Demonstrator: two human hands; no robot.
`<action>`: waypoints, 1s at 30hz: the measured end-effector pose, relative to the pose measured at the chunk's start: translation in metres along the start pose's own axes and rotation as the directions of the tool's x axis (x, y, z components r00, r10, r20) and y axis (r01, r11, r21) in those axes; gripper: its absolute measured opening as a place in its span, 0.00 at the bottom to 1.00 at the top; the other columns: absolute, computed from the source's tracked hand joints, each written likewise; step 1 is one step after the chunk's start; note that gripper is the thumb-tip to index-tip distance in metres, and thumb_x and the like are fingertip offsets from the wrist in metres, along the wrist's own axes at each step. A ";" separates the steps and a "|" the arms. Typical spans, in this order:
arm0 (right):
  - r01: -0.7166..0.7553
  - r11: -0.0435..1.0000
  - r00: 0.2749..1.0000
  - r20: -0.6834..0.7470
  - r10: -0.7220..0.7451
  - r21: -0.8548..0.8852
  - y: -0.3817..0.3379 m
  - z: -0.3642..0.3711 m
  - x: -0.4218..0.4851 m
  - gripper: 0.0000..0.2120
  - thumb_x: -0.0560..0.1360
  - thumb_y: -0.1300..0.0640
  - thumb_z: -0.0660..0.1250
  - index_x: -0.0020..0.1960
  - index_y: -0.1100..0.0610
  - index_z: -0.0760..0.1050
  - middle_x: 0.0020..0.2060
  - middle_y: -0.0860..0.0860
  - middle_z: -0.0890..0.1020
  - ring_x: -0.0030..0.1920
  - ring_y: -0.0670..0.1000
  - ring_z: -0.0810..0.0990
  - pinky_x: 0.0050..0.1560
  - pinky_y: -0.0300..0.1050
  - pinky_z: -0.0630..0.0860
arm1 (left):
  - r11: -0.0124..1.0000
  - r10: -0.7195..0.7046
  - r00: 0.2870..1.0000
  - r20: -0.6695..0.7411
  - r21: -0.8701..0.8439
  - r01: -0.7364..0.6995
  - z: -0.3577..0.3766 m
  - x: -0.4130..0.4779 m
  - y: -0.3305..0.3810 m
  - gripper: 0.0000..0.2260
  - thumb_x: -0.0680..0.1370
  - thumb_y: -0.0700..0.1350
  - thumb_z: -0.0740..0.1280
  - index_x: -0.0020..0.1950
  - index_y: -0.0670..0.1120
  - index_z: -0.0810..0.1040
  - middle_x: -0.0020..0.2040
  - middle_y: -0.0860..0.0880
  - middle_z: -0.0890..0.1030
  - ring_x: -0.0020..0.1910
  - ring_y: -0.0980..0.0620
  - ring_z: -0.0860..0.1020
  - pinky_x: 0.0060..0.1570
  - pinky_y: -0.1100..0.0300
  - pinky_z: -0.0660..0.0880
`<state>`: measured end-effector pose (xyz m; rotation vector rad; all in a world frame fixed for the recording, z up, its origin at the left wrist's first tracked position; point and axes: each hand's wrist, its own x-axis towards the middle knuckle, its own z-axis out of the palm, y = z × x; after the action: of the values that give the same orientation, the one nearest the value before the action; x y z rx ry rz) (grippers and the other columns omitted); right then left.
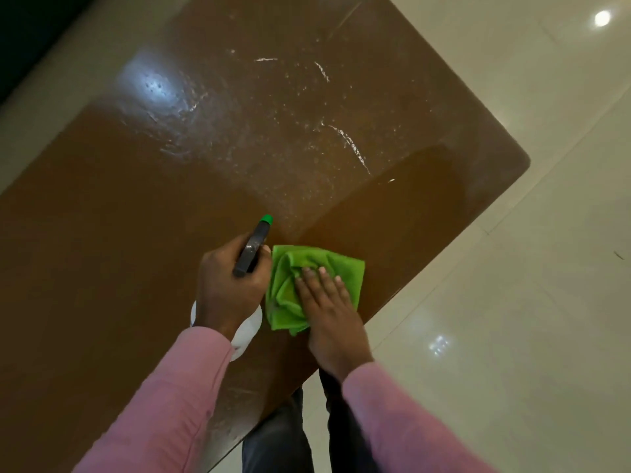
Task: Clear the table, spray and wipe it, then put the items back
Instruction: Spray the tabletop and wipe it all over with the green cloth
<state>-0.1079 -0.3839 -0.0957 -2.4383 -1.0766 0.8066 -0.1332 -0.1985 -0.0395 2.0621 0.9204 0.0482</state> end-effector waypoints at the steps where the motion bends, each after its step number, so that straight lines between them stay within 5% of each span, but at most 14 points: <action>1: -0.031 0.999 0.999 -0.043 0.030 -0.014 0.019 -0.017 0.015 0.39 0.70 0.66 0.56 0.78 0.51 0.47 0.76 0.49 0.47 0.76 0.55 0.41 0.75 0.59 0.48 | 1.000 -0.013 1.000 0.004 -0.012 0.013 -0.004 0.000 -0.004 0.08 0.78 0.46 0.67 0.40 0.46 0.78 0.26 0.49 0.74 0.24 0.47 0.71 0.23 0.54 0.66; 5: -0.285 0.957 0.939 -0.217 0.266 -0.062 0.101 -0.105 0.106 0.37 0.71 0.69 0.58 0.78 0.57 0.50 0.78 0.55 0.49 0.77 0.59 0.44 0.76 0.54 0.41 | 1.000 0.017 1.000 0.021 0.021 -0.017 -0.024 0.001 -0.019 0.09 0.79 0.43 0.67 0.39 0.51 0.76 0.30 0.52 0.75 0.27 0.49 0.72 0.22 0.70 0.63; 9: -0.413 0.911 0.881 -0.245 0.404 0.016 0.100 -0.128 0.147 0.35 0.72 0.68 0.57 0.78 0.59 0.51 0.78 0.57 0.49 0.77 0.62 0.45 0.76 0.57 0.43 | 0.998 -0.060 0.996 -0.071 0.001 0.060 -0.043 0.009 -0.035 0.07 0.78 0.48 0.67 0.41 0.48 0.77 0.28 0.50 0.75 0.28 0.47 0.73 0.23 0.60 0.65; 12: -0.317 0.948 0.919 -0.233 0.318 0.041 0.032 -0.072 0.112 0.38 0.69 0.67 0.56 0.78 0.57 0.49 0.78 0.54 0.47 0.77 0.59 0.40 0.76 0.56 0.40 | 0.997 -0.078 0.995 -0.068 0.009 0.079 -0.048 0.017 -0.038 0.09 0.78 0.46 0.67 0.39 0.48 0.76 0.27 0.51 0.74 0.28 0.48 0.72 0.23 0.59 0.65; 15: -0.105 0.994 0.993 -0.043 0.107 0.036 -0.044 -0.004 0.055 0.39 0.70 0.64 0.56 0.78 0.53 0.46 0.77 0.49 0.42 0.75 0.55 0.34 0.75 0.59 0.44 | 0.998 -0.046 0.999 -0.015 0.052 0.047 -0.049 0.025 -0.032 0.09 0.78 0.44 0.68 0.38 0.47 0.76 0.26 0.51 0.73 0.27 0.49 0.72 0.24 0.58 0.65; 18: -0.016 1.000 0.999 0.049 0.015 0.013 -0.048 0.005 0.043 0.40 0.70 0.66 0.60 0.78 0.52 0.48 0.76 0.47 0.44 0.75 0.54 0.36 0.75 0.58 0.44 | 0.997 -0.029 1.000 0.004 0.077 0.029 -0.050 0.036 -0.028 0.08 0.78 0.43 0.69 0.38 0.48 0.78 0.26 0.51 0.74 0.25 0.51 0.72 0.25 0.57 0.65; 26: -0.410 0.912 0.898 -0.183 0.401 -0.017 0.065 -0.136 0.193 0.35 0.72 0.69 0.57 0.77 0.61 0.51 0.77 0.58 0.49 0.76 0.63 0.45 0.76 0.56 0.45 | 1.000 -0.023 0.995 0.102 -0.010 0.024 -0.051 0.037 -0.034 0.05 0.78 0.48 0.68 0.43 0.54 0.77 0.29 0.56 0.74 0.27 0.55 0.74 0.27 0.71 0.64; 30: -0.342 0.940 0.920 -0.204 0.335 0.002 0.001 -0.085 0.172 0.37 0.70 0.69 0.59 0.77 0.60 0.50 0.77 0.57 0.47 0.77 0.61 0.42 0.76 0.56 0.43 | 0.999 0.003 0.997 0.079 -0.052 0.001 -0.055 0.037 -0.033 0.06 0.76 0.52 0.64 0.44 0.52 0.79 0.28 0.57 0.73 0.25 0.55 0.72 0.27 0.65 0.64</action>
<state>0.0404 -0.2616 -0.0913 -2.7071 -0.6057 0.6221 -0.1447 -0.1251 -0.0390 2.0025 0.8610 -0.0088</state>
